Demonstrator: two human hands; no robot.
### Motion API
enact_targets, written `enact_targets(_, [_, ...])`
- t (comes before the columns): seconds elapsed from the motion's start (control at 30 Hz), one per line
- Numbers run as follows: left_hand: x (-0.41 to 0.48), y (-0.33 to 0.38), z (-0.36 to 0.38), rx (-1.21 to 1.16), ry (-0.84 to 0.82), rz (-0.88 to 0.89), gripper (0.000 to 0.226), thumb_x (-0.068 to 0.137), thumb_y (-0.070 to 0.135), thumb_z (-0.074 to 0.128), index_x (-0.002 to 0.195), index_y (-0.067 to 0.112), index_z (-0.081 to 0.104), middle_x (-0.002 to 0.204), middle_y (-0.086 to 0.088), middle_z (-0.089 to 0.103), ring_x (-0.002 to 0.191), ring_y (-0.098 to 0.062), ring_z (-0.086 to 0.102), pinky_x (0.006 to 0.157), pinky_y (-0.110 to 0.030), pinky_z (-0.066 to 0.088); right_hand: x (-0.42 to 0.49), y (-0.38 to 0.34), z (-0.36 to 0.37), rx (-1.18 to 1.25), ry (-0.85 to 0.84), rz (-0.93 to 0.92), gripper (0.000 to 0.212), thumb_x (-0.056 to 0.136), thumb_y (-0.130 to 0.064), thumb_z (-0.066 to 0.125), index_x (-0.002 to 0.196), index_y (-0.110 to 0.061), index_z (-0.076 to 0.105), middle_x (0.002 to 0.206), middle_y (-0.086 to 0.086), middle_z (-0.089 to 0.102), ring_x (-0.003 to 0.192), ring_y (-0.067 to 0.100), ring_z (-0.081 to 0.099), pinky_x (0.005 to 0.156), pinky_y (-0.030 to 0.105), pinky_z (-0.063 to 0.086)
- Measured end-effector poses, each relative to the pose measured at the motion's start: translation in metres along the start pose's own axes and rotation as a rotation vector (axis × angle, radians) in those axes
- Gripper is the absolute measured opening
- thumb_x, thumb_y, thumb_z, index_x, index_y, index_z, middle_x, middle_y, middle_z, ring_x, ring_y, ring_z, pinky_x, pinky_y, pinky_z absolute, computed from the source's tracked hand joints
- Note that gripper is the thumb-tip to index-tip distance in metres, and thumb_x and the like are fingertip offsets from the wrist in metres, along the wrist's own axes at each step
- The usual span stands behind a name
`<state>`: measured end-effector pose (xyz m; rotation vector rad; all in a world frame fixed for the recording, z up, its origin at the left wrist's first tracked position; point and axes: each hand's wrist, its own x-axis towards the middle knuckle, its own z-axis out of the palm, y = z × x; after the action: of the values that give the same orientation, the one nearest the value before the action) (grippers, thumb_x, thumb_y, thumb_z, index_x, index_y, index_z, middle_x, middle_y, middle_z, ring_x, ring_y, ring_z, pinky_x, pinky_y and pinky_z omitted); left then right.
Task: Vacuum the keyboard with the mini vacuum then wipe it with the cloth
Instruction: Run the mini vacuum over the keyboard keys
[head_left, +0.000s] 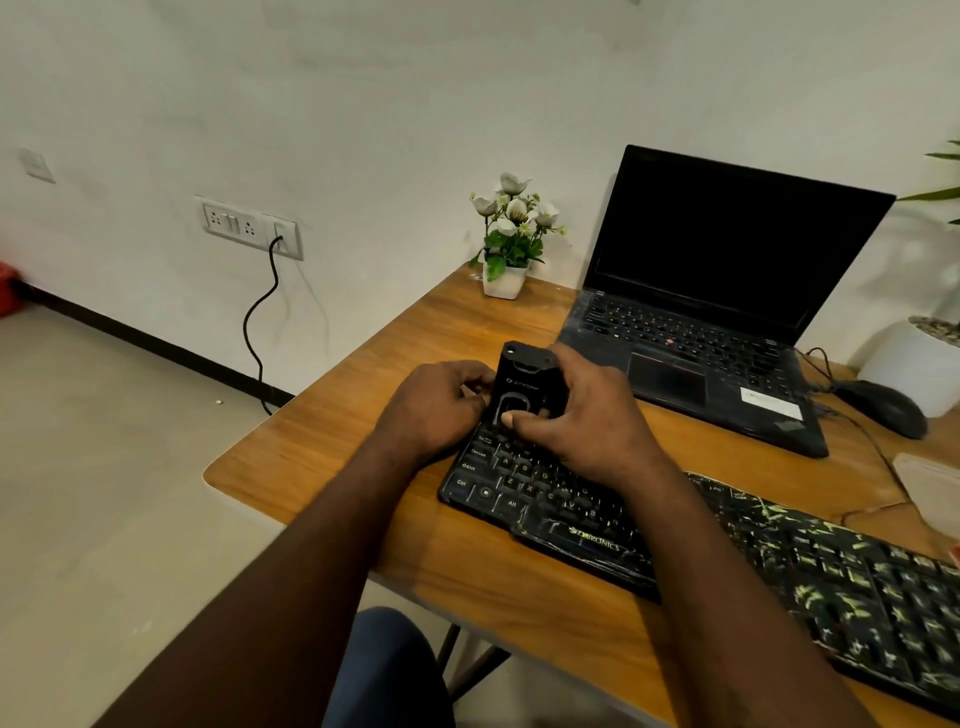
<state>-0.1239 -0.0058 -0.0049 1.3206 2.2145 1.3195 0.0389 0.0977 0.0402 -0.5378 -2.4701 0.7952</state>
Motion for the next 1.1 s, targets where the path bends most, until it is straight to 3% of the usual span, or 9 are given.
enact_targets(0.13, [-0.003, 0.004, -0.002, -0.008, 0.026, 0.019, 0.041, 0.082, 0.022, 0.066, 0.074, 0.062, 0.067, 0.078, 0.016, 0.075, 0.074, -0.011, 0.072, 0.07, -0.036, 0.059, -0.006, -0.007, -0.002, 0.053, -0.152, -0.031, 0.048, 0.076, -0.024, 0.089, 0.117, -0.028, 0.066, 0.091, -0.005, 0.074, 0.076, 0.01, 0.071, 0.07, 0.034, 0.062])
enact_targets(0.23, [-0.001, 0.001, -0.001, 0.012, 0.019, 0.017, 0.034, 0.086, 0.019, 0.066, 0.08, 0.052, 0.073, 0.078, 0.019, 0.074, 0.073, -0.008, 0.071, 0.069, -0.034, 0.058, -0.005, -0.002, -0.008, 0.101, -0.104, -0.022, 0.05, 0.076, -0.023, 0.09, 0.119, -0.026, 0.065, 0.095, -0.007, 0.074, 0.081, 0.006, 0.072, 0.069, 0.025, 0.06])
enact_targets(0.33, [0.0, 0.0, 0.001, 0.038, 0.008, 0.008, 0.026, 0.092, 0.017, 0.064, 0.086, 0.04, 0.074, 0.081, 0.017, 0.073, 0.074, -0.003, 0.068, 0.068, -0.028, 0.052, -0.002, 0.002, -0.007, -0.076, 0.023, 0.0, 0.049, 0.077, -0.029, 0.089, 0.117, -0.026, 0.061, 0.1, -0.01, 0.07, 0.086, 0.005, 0.069, 0.068, 0.018, 0.055])
enact_targets(0.47, [0.0, -0.001, 0.0, 0.034, 0.024, 0.028, 0.034, 0.088, 0.016, 0.063, 0.079, 0.048, 0.072, 0.081, 0.014, 0.075, 0.073, -0.008, 0.071, 0.07, -0.034, 0.059, -0.008, -0.001, -0.007, -0.035, -0.134, -0.02, 0.041, 0.074, -0.028, 0.09, 0.106, -0.029, 0.063, 0.089, -0.007, 0.071, 0.075, 0.009, 0.069, 0.067, 0.035, 0.061])
enact_targets(0.57, [0.0, -0.001, 0.0, 0.023, 0.021, 0.034, 0.034, 0.087, 0.016, 0.065, 0.079, 0.048, 0.073, 0.08, 0.012, 0.076, 0.074, -0.012, 0.072, 0.071, -0.043, 0.062, -0.011, -0.006, -0.015, 0.064, -0.237, -0.038, 0.04, 0.075, -0.024, 0.09, 0.106, -0.028, 0.065, 0.088, -0.002, 0.073, 0.073, 0.013, 0.07, 0.067, 0.037, 0.061])
enact_targets(0.77, [0.002, -0.006, 0.003, 0.041, 0.018, 0.013, 0.019, 0.095, 0.021, 0.066, 0.091, 0.036, 0.078, 0.084, 0.015, 0.074, 0.081, -0.006, 0.069, 0.076, -0.033, 0.059, -0.006, 0.01, -0.025, -0.062, 0.011, 0.085, 0.051, 0.074, -0.028, 0.091, 0.116, -0.026, 0.062, 0.103, -0.008, 0.071, 0.089, 0.005, 0.069, 0.074, 0.024, 0.06])
enact_targets(0.97, [0.003, -0.005, 0.002, 0.053, 0.004, 0.016, 0.025, 0.096, 0.021, 0.065, 0.087, 0.043, 0.073, 0.09, 0.011, 0.075, 0.083, -0.007, 0.068, 0.078, -0.036, 0.06, -0.02, 0.005, -0.027, 0.097, -0.18, 0.069, 0.047, 0.072, -0.022, 0.092, 0.109, -0.034, 0.064, 0.089, -0.004, 0.075, 0.079, 0.015, 0.073, 0.072, 0.042, 0.063])
enact_targets(1.03, [0.003, -0.007, 0.003, 0.056, 0.006, 0.019, 0.025, 0.096, 0.021, 0.064, 0.088, 0.042, 0.074, 0.09, 0.012, 0.075, 0.083, -0.007, 0.069, 0.078, -0.038, 0.06, -0.022, 0.006, -0.03, 0.117, -0.159, 0.058, 0.049, 0.073, -0.023, 0.092, 0.112, -0.033, 0.065, 0.092, -0.003, 0.075, 0.081, 0.015, 0.074, 0.07, 0.038, 0.064])
enact_targets(1.1, [0.003, -0.007, 0.003, 0.059, 0.007, 0.024, 0.023, 0.096, 0.021, 0.064, 0.091, 0.04, 0.077, 0.09, 0.012, 0.075, 0.084, -0.007, 0.069, 0.079, -0.038, 0.06, -0.02, 0.011, -0.034, 0.038, -0.035, 0.093, 0.054, 0.075, -0.025, 0.091, 0.12, -0.028, 0.062, 0.102, -0.009, 0.072, 0.087, 0.008, 0.071, 0.067, 0.02, 0.059])
